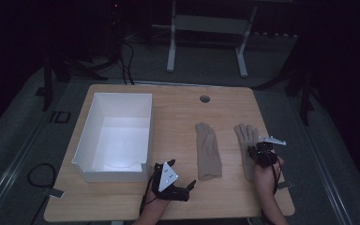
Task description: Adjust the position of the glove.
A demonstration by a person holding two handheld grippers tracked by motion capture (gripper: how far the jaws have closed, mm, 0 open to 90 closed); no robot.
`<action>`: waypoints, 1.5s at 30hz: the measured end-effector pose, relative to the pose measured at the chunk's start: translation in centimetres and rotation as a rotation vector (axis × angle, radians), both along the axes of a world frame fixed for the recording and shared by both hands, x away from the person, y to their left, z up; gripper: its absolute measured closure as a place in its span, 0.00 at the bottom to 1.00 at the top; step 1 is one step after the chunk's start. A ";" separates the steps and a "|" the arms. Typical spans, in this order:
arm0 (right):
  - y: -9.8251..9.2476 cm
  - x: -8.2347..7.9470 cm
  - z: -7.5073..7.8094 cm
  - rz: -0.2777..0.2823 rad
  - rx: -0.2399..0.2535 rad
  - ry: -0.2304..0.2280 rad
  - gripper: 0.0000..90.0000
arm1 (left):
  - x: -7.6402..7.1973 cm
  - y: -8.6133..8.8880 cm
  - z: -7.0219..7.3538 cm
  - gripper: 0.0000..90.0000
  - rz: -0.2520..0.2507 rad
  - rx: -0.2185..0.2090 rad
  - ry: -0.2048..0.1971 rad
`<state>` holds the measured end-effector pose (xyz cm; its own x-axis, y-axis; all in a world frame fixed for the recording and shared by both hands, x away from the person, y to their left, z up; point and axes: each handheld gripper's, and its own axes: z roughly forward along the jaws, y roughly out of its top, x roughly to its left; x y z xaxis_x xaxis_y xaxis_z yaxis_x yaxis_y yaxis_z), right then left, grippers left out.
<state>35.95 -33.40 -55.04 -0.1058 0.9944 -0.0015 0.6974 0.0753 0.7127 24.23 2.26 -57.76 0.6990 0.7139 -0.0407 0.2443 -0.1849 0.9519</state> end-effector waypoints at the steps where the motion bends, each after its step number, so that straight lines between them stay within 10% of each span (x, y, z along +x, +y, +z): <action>1: 0.0 0.0 0.0 -0.003 0.003 0.000 0.85 | 0.0 0.0 0.0 0.00 0.000 0.000 0.000; 12: -1.2 -0.2 1.4 0.095 0.085 0.015 0.68 | 0.0 0.0 0.0 0.00 -0.002 0.002 -0.003; 19: -3.2 -0.4 4.3 0.279 0.000 -0.098 0.64 | -0.1 0.0 0.0 0.00 -0.003 0.002 -0.006; 24: -3.6 0.2 4.4 0.396 -0.045 -0.074 0.61 | 0.0 0.0 0.0 0.00 -0.002 0.000 -0.004; 35: -3.4 0.6 -0.2 0.364 -0.041 -0.009 0.67 | 0.0 0.0 0.0 0.00 -0.005 0.002 -0.005; 45: -2.3 -0.1 -0.3 0.281 -0.050 -0.025 0.92 | 0.0 0.0 0.0 0.00 -0.005 0.003 -0.004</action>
